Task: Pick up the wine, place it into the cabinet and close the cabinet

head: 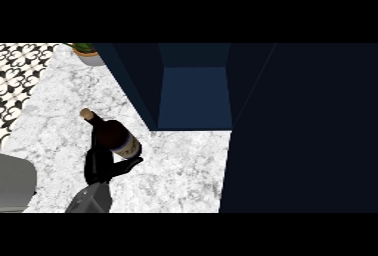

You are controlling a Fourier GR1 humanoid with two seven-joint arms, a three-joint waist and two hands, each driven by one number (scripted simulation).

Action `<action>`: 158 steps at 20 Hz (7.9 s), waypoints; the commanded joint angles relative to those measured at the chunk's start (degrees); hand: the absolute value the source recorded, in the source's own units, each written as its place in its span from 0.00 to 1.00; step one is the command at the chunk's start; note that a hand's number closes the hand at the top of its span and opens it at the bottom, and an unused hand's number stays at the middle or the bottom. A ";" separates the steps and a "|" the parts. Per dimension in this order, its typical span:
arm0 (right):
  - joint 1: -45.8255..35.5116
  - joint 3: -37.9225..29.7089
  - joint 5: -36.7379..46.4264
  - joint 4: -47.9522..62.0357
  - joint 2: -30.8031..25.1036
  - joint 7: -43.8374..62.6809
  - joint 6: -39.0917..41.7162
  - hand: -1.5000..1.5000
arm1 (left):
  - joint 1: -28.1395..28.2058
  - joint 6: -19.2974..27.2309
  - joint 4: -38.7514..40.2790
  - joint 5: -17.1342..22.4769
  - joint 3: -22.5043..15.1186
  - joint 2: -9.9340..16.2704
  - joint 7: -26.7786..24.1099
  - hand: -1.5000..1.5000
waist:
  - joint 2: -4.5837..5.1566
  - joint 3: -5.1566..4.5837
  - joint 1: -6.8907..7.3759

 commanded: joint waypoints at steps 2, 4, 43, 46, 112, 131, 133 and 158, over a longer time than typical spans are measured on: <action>5.62 2.38 -0.55 -7.22 0.83 0.61 0.28 0.00 | 0.95 -2.72 3.96 -0.50 -0.15 -0.37 -5.11 0.00 | -0.07 0.02 0.09; 5.50 0.36 -3.47 -6.00 -0.01 -1.15 1.76 0.00 | -4.29 -0.75 6.57 -0.89 0.08 -0.13 -3.66 0.00 | -0.01 0.03 -0.07; 4.83 -2.35 -5.56 -5.57 0.50 2.02 3.58 0.00 | 8.04 -13.11 -14.48 5.49 -4.84 1.20 8.52 1.00 | -0.35 0.10 0.77; 5.02 -1.32 -3.67 -2.56 1.89 -1.93 3.88 0.00 | 8.79 -11.18 -18.68 3.68 -7.71 -1.06 9.47 1.00 | -0.27 0.09 0.66; 5.37 -0.75 -2.28 6.99 2.40 -10.19 7.01 0.00 | -34.16 23.39 7.08 44.02 -35.36 -2.94 6.75 1.00 | 0.21 0.03 -0.77; 2.85 -1.35 -3.95 9.06 1.76 -11.51 8.01 0.00 | -42.57 23.97 16.51 49.52 -35.64 -2.94 8.97 1.00 | 1.21 -0.01 -4.81; 1.85 -2.06 -5.47 7.24 0.76 -9.41 7.99 0.00 | -41.63 22.37 18.87 49.41 -35.96 -2.94 7.39 1.00 | 1.45 -0.04 -5.25; 0.50 -1.90 -6.86 9.64 0.93 -10.63 8.81 0.00 | -39.49 30.81 10.40 65.66 -46.14 -2.94 0.92 0.00 | 1.81 -0.04 -7.39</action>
